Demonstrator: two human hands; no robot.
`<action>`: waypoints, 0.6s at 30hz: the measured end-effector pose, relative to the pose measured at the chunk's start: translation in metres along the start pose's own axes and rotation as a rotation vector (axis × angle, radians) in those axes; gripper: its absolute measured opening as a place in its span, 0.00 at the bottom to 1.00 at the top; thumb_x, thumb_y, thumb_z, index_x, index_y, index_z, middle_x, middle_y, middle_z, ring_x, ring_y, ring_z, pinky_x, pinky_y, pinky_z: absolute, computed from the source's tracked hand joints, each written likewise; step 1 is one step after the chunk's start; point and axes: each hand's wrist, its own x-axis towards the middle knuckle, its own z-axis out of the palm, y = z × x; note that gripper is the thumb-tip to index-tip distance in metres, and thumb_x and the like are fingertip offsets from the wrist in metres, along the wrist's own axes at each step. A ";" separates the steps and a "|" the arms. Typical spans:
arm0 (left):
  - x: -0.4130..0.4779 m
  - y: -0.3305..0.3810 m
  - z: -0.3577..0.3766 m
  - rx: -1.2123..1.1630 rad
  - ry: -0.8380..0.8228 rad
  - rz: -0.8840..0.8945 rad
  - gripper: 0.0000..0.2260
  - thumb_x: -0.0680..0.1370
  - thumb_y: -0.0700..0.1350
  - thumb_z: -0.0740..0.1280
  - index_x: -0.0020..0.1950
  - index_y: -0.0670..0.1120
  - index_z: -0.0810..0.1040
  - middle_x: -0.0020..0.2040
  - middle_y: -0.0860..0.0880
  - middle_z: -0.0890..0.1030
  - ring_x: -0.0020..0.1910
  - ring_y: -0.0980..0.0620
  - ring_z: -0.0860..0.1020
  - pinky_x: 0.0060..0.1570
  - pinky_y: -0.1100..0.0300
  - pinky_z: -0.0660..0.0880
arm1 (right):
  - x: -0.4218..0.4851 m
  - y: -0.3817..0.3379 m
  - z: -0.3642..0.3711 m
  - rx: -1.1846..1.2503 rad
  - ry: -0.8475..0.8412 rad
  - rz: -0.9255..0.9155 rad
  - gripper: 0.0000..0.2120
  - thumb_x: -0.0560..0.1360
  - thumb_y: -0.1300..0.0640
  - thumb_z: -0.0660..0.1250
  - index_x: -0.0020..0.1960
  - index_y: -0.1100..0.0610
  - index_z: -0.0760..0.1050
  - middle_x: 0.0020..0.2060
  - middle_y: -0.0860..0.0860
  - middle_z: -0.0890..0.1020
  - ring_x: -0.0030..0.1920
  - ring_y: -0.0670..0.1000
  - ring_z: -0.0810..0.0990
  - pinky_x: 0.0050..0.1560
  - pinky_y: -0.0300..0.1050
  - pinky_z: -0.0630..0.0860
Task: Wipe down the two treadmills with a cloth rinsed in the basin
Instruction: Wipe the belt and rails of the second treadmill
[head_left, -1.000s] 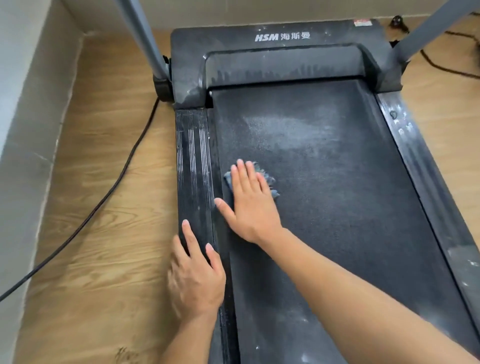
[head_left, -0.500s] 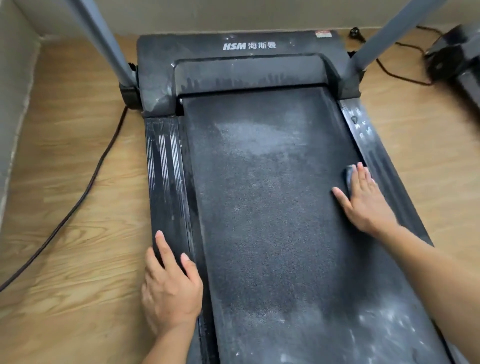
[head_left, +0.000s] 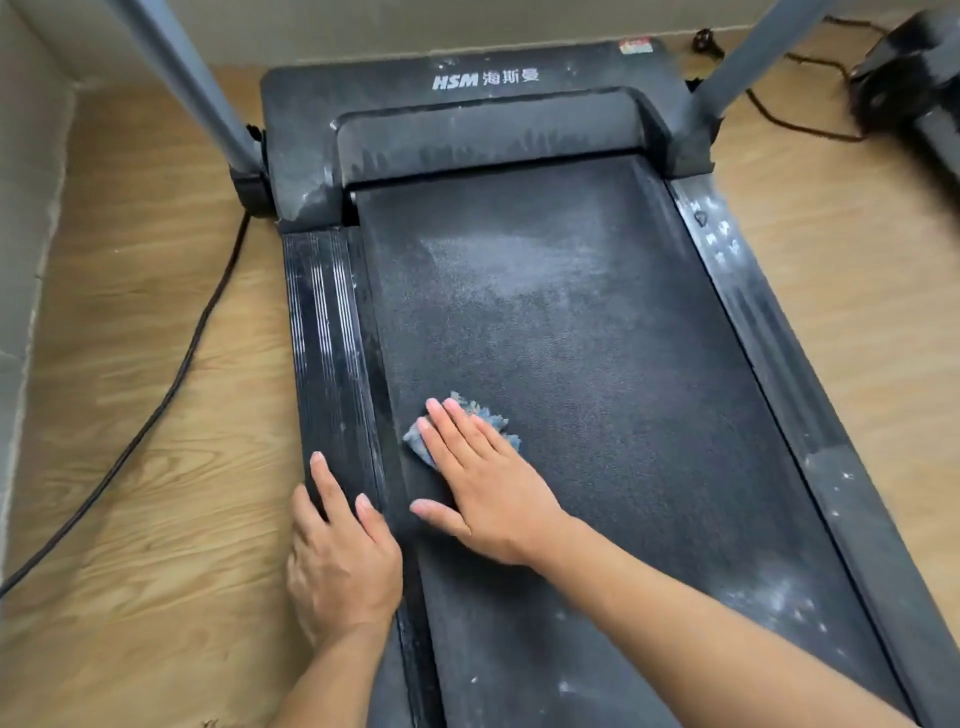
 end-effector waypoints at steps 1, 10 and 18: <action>0.001 -0.001 0.001 0.003 0.020 0.002 0.30 0.82 0.52 0.55 0.84 0.45 0.60 0.71 0.34 0.70 0.54 0.29 0.79 0.49 0.35 0.77 | -0.011 0.020 -0.003 -0.018 -0.002 0.006 0.43 0.83 0.29 0.47 0.86 0.57 0.44 0.85 0.53 0.42 0.84 0.52 0.36 0.84 0.56 0.48; -0.001 -0.001 0.009 -0.003 0.034 0.018 0.30 0.82 0.51 0.56 0.84 0.45 0.60 0.70 0.33 0.71 0.51 0.29 0.78 0.47 0.35 0.76 | -0.116 0.213 -0.046 0.086 0.042 0.765 0.52 0.75 0.20 0.38 0.85 0.56 0.40 0.85 0.56 0.40 0.84 0.55 0.38 0.83 0.62 0.48; 0.000 -0.007 0.012 -0.006 0.048 0.014 0.26 0.85 0.47 0.58 0.84 0.46 0.59 0.70 0.34 0.70 0.53 0.29 0.78 0.47 0.35 0.76 | -0.014 -0.024 0.004 0.204 0.081 0.245 0.46 0.82 0.29 0.50 0.85 0.61 0.45 0.85 0.57 0.41 0.84 0.55 0.34 0.84 0.55 0.41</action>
